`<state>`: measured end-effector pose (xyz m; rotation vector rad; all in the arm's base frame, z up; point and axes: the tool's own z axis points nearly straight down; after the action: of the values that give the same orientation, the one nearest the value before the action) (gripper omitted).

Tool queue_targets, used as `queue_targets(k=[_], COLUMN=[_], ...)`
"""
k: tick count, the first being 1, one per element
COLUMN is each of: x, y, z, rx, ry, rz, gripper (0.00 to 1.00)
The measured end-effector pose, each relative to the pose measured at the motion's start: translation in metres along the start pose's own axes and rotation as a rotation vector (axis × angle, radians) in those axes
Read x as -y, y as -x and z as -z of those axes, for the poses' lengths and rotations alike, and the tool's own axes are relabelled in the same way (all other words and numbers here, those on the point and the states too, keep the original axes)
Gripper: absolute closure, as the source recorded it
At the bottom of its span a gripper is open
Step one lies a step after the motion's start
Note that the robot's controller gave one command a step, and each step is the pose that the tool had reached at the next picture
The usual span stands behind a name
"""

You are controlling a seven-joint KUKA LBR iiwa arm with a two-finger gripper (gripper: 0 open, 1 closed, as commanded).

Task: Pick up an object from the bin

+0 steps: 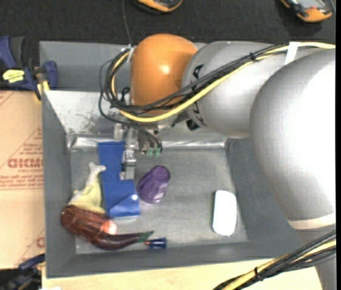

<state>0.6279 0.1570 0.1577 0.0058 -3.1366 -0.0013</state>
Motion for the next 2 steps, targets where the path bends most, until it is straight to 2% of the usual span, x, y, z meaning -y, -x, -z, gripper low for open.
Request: queue_targets(k=[1,2], x=[0.001,-0.012], y=[0.002,-0.012], z=[0.005,-0.051], rx=[0.008,0.012], ry=[0.001,-0.001], rz=[-0.003,0.386], gripper=[0.0,0.0])
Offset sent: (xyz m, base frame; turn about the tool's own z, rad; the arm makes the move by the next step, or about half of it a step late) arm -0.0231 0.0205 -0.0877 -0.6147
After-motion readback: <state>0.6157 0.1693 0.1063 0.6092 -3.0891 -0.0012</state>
